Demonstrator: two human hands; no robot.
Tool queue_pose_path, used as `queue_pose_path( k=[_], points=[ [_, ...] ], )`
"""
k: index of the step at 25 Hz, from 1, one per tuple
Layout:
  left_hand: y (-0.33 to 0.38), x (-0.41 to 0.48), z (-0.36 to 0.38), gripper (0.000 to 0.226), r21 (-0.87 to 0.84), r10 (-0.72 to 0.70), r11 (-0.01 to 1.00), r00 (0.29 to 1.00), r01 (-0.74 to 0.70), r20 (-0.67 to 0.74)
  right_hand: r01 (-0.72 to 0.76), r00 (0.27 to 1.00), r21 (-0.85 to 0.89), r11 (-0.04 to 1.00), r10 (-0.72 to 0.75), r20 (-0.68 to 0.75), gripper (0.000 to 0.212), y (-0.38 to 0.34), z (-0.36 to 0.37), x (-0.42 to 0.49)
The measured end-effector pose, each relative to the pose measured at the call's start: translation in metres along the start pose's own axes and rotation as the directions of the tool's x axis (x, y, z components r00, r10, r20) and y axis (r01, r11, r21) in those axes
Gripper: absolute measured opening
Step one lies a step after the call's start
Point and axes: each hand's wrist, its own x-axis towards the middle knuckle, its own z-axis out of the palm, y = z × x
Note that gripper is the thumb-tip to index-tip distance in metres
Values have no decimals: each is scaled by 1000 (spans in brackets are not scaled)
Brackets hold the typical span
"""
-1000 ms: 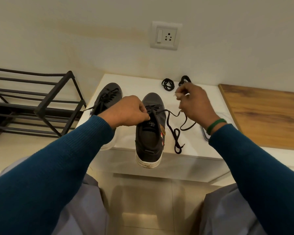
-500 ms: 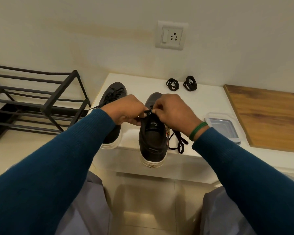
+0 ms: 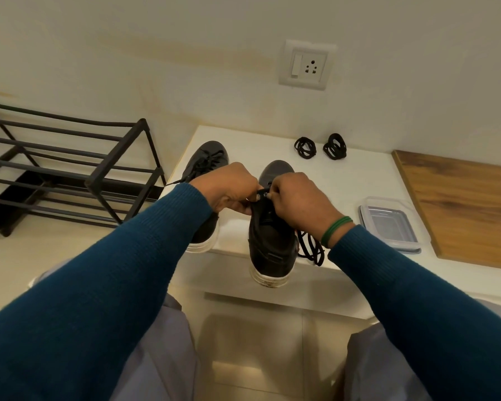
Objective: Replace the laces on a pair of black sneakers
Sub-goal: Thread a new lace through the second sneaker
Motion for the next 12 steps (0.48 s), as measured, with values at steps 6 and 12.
queue_pose_path(
  k=[6,12],
  points=[
    [0,1,-2,28,45,11,999,1000,-12,22,12,997,62,998,-7,-81,22,5,4,2],
    [-6,8,-5,17,-14,43,999,998,-42,38,5,995,101,995,6,-101,12,10,9,8]
  ],
)
